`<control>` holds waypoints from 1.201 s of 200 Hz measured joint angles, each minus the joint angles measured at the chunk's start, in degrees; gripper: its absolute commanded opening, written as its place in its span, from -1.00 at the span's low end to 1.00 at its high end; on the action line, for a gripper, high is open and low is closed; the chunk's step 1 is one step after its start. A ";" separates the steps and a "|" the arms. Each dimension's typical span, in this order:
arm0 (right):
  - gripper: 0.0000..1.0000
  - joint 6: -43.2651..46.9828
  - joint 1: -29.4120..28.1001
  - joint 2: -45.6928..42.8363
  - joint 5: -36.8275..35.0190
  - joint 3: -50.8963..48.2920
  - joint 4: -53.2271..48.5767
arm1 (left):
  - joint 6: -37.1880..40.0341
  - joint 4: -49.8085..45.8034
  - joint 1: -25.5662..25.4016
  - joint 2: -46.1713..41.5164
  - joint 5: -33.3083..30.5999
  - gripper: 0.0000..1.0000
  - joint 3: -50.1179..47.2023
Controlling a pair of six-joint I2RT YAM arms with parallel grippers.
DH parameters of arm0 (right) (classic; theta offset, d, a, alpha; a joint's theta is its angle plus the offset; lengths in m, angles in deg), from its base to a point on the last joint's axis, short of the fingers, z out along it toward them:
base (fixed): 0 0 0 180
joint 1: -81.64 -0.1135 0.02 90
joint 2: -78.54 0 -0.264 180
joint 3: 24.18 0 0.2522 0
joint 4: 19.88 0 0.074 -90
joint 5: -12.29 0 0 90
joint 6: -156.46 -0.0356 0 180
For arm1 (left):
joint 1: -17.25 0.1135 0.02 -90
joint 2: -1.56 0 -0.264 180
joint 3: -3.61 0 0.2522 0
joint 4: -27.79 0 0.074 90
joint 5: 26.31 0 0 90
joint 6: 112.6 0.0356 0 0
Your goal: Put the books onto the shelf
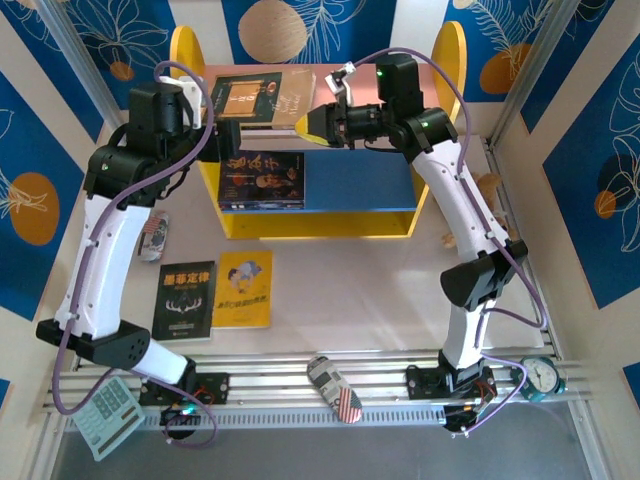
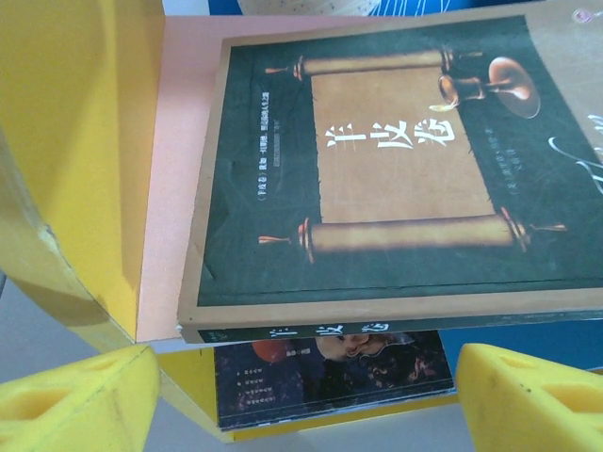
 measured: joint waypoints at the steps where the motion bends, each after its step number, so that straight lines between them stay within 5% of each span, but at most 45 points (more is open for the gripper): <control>1: -0.53 0.09 -0.02 0.00 0.02 0.02 -0.02 | 0.00 -0.02 0.00 0.02 0.00 0.65 0.00; 77: 0.04 4.48 -0.13 -0.50 -2.23 1.14 -4.96 | 0.00 -0.28 0.09 0.15 0.00 0.66 1.68; 155: 0.15 10.36 0.46 -7.72 -13.88 0.00 -11.89 | 0.02 -0.83 0.26 3.17 0.15 0.68 4.48; 240: 0.31 17.88 -5.33 0.17 -32.22 18.91 -21.77 | 0.00 -3.58 1.16 5.62 1.18 0.69 7.96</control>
